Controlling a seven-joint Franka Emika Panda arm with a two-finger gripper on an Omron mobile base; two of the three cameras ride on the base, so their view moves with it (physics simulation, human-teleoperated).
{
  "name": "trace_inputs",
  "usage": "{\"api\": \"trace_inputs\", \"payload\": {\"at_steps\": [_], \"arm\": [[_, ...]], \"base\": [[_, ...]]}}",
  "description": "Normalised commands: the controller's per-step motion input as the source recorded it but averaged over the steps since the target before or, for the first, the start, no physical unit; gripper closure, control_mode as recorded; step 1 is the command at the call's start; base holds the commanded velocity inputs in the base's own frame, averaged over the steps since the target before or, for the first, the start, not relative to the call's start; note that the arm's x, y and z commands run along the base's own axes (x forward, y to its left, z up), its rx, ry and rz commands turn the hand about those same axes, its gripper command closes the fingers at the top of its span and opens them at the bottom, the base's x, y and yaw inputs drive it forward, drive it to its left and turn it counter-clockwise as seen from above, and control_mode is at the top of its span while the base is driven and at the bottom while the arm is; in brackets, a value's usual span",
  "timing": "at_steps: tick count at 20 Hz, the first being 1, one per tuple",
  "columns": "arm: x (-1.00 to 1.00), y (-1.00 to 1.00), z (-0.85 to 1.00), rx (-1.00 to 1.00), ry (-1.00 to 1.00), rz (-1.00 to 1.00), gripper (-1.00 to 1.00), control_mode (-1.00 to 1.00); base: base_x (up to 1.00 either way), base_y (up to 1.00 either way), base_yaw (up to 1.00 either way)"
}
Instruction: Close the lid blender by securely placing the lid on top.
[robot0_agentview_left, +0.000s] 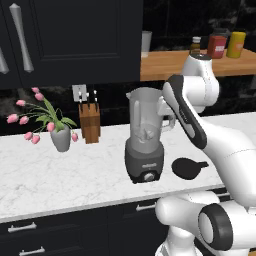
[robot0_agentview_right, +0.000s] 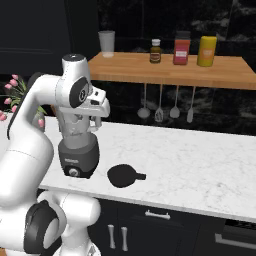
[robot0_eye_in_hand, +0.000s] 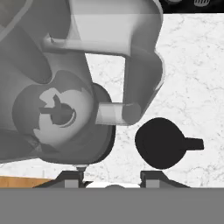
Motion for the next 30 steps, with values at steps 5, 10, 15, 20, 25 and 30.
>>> {"api": "trace_inputs", "payload": {"at_steps": [5,10,15,20,25,30], "arm": [[-0.04,-0.06,-0.05,0.00,-0.05,0.05,-1.00,-1.00],[-0.11,-0.16,-0.10,0.00,-0.10,0.07,-1.00,-1.00],[-0.27,-0.26,-0.09,0.00,-0.05,0.00,-1.00,-1.00],[-0.32,-0.31,-0.12,0.00,-0.02,-0.17,-1.00,-1.00],[-0.23,-0.08,-0.06,0.00,-0.03,-0.14,-1.00,-1.00],[-0.27,-0.20,-0.09,0.00,-0.05,0.04,-1.00,-1.00]], "base": [[0.00,0.00,0.00],[0.00,0.00,0.00],[0.00,0.00,0.00],[0.00,0.00,0.00],[0.00,0.00,0.00],[0.00,0.00,0.00]]}}
